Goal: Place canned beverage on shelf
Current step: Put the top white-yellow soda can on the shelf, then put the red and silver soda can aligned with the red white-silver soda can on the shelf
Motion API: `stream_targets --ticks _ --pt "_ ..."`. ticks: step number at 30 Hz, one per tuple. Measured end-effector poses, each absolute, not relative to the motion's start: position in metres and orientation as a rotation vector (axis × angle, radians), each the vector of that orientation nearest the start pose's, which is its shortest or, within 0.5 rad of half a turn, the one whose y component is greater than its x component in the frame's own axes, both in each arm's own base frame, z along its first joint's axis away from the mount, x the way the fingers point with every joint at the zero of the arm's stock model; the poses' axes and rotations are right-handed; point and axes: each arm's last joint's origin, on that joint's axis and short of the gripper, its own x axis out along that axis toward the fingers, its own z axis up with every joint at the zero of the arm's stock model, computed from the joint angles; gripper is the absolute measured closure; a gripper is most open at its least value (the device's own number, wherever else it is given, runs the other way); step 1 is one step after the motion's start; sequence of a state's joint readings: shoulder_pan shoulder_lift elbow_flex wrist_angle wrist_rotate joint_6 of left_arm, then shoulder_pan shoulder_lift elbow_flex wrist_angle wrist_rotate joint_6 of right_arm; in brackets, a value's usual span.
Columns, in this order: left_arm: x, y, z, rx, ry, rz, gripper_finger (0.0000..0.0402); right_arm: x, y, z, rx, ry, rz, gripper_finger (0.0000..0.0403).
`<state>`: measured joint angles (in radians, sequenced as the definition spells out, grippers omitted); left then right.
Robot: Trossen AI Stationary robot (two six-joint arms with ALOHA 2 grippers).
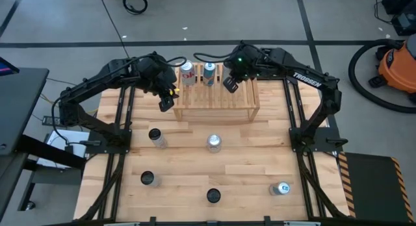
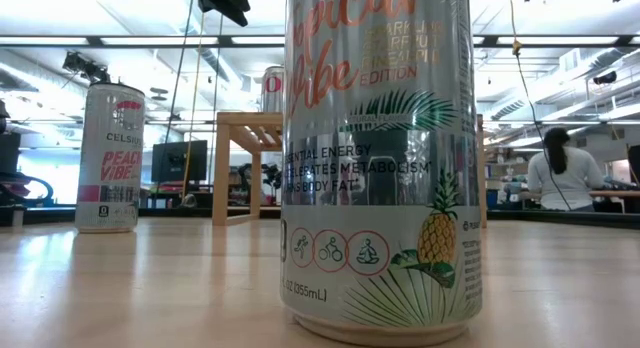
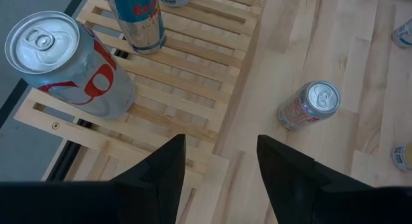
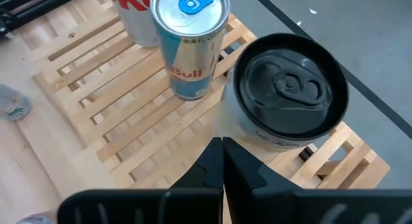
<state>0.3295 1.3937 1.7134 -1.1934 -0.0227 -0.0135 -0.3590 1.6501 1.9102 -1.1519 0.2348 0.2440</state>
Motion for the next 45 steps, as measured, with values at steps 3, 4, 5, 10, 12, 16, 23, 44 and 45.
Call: stream_targets --ticks 3,4,5,10,12,16,23,44,45 --pt "0.236 0.081 0.423 -0.147 0.866 0.335 0.0209 0.3 -0.118 0.413 0.275 0.834 -0.657 0.0397" --pt "0.236 0.081 0.423 -0.147 0.866 0.335 0.0209 0.299 -0.117 0.413 0.275 0.836 -0.656 0.0397" --pt "0.236 0.081 0.423 -0.147 0.867 0.335 0.0209 0.299 -0.116 0.414 0.272 0.84 -0.653 0.0397" --pt "0.234 0.081 0.422 -0.15 0.886 0.334 0.0209 0.29 -0.102 0.421 0.252 0.847 -0.61 0.0397" --pt "0.233 0.08 0.421 -0.152 0.899 0.334 0.0209 0.285 -0.095 0.424 0.254 0.86 -0.58 0.0397" --pt "0.233 0.08 0.421 -0.153 0.906 0.333 0.0209 0.272 -0.081 0.432 0.255 0.876 -0.534 0.0396" --pt "0.233 0.08 0.421 -0.154 0.906 0.334 0.0209 0.26 -0.068 0.438 0.236 0.896 -0.502 0.0393" --pt "0.239 0.049 0.419 -0.092 0.94 0.211 0.0209 0.257 -0.037 0.427 0.237 1.048 -0.469 0.03" --pt "0.239 0.048 0.419 -0.086 0.941 0.204 0.0209 0.257 -0.035 0.427 0.239 1.051 -0.464 0.0291"
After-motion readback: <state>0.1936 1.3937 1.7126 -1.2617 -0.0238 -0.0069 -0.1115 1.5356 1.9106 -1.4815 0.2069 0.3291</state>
